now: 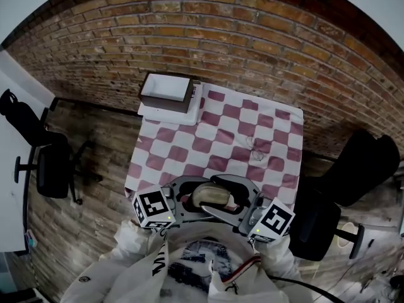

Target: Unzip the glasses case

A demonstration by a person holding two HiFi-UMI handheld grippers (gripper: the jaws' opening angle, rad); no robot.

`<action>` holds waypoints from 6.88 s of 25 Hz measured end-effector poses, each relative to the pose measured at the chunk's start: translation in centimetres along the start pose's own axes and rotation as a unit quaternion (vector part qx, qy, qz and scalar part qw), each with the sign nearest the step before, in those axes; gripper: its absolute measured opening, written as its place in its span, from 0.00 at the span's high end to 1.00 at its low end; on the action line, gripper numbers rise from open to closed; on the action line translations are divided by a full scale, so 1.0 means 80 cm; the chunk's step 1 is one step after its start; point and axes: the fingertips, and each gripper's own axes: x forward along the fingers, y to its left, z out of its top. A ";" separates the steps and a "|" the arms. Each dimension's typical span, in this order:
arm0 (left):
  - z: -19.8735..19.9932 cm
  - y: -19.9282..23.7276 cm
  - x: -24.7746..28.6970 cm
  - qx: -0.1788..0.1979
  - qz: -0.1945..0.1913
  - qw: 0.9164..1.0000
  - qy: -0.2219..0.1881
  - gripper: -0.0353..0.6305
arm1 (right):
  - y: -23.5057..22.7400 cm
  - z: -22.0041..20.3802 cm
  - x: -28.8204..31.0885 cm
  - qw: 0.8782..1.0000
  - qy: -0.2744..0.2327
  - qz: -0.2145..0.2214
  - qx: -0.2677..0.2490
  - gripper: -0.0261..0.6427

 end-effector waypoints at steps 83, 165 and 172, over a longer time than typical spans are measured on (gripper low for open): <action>0.072 0.009 0.032 0.005 0.081 0.993 -0.080 0.50 | -0.071 0.027 -0.158 0.960 -0.178 -0.159 0.145 0.56; 0.044 0.020 0.050 0.131 0.207 0.959 0.142 0.50 | -0.116 -0.019 -0.142 0.951 0.016 -0.304 -0.061 0.94; 0.035 0.028 0.017 0.117 0.190 0.968 0.116 0.50 | -0.114 -0.009 -0.108 0.936 0.027 -0.340 -0.083 0.94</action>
